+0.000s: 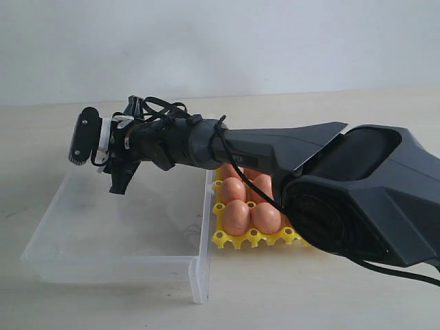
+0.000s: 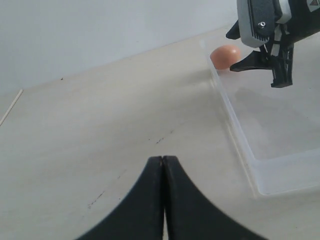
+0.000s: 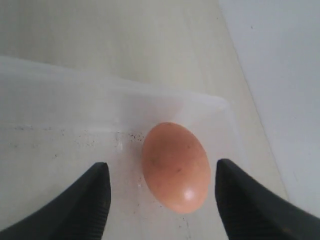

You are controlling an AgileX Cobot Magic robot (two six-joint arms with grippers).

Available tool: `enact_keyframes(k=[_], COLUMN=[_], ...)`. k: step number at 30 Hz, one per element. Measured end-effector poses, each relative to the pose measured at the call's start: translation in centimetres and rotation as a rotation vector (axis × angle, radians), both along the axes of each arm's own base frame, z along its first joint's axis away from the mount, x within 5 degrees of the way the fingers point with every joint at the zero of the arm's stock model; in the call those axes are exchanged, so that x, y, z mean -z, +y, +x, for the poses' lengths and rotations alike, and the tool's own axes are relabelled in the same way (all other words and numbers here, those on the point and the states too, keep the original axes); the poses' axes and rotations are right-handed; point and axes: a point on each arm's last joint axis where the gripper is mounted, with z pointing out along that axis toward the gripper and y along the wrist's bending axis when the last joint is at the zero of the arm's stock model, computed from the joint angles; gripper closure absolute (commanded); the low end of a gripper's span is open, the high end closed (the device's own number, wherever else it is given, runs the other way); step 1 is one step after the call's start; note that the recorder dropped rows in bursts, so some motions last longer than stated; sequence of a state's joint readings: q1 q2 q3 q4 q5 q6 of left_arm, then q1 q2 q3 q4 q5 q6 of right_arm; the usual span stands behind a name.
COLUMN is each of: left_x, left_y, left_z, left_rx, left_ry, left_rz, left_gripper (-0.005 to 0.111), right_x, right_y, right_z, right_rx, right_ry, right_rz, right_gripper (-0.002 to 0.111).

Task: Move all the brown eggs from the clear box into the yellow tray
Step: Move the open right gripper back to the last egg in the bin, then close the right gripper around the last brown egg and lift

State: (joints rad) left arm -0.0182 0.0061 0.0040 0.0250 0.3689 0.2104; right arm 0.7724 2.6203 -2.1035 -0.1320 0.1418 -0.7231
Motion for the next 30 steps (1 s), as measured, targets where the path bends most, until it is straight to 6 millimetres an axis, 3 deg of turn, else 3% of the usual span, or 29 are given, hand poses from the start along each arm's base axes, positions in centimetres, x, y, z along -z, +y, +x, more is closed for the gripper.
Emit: enact_keyframes(k=[12, 18, 30], left_x=[0.0, 0.0, 0.0], left_y=[0.0, 0.0, 0.0], left_z=[0.0, 0.0, 0.0], left_rx=[0.000, 0.000, 0.000], left_ry=[0.000, 0.000, 0.000], left_rz=[0.000, 0.000, 0.000], left_gripper=[0.107, 0.107, 0.107], right_x=[-0.1, 0.6, -0.1], right_y=[-0.9, -0.8, 0.2], right_z=[1.0, 0.9, 1.9], right_rx=[0.017, 0.054, 0.085], right_ry=[-0.014, 0.046, 0.089], right_rz=[0.010, 0.063, 0.133], right_gripper=[0.049, 0.049, 0.049])
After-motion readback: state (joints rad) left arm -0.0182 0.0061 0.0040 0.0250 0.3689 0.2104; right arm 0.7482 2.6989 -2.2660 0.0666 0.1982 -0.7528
